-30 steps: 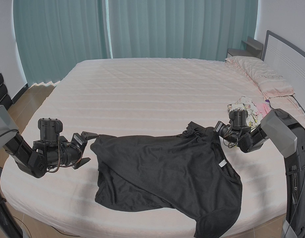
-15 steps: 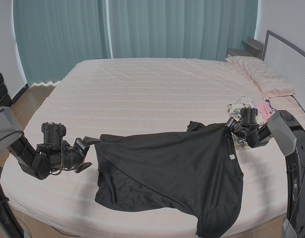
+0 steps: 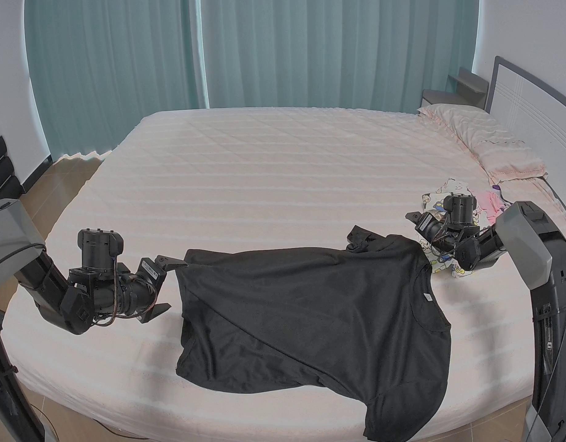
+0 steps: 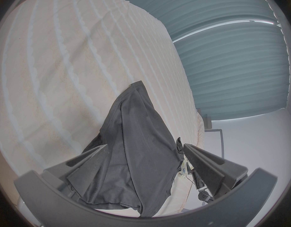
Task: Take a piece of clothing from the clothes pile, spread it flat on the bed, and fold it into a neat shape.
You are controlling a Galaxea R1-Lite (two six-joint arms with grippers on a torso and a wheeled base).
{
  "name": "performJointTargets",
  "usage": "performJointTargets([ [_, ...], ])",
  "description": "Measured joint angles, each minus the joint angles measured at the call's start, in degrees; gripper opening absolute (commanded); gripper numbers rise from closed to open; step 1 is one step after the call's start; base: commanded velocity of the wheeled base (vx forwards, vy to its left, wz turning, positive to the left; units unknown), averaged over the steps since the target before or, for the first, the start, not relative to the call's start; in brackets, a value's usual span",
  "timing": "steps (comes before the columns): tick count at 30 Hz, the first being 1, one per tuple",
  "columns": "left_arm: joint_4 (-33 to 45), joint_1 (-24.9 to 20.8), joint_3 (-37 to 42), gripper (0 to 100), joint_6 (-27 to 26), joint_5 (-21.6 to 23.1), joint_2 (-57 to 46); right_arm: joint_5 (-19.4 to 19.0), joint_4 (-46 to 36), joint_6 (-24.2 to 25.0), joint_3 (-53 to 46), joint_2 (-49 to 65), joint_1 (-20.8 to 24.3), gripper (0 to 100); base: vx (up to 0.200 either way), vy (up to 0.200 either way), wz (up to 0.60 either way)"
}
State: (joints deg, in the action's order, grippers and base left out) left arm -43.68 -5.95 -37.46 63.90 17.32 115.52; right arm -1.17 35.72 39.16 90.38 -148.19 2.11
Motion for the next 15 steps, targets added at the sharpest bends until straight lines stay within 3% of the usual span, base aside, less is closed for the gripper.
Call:
performJointTargets([
  [9,-0.05,-0.61,0.84,100,0.0,0.07,0.11,0.66,-4.88,7.75,0.02,2.35,9.72,100,0.0,0.0,0.0],
  [15,-0.16,-0.94,1.69,100,-0.02,0.09,0.11,2.01,-5.83,10.13,3.25,0.45,13.43,100,0.0,0.0,0.0],
])
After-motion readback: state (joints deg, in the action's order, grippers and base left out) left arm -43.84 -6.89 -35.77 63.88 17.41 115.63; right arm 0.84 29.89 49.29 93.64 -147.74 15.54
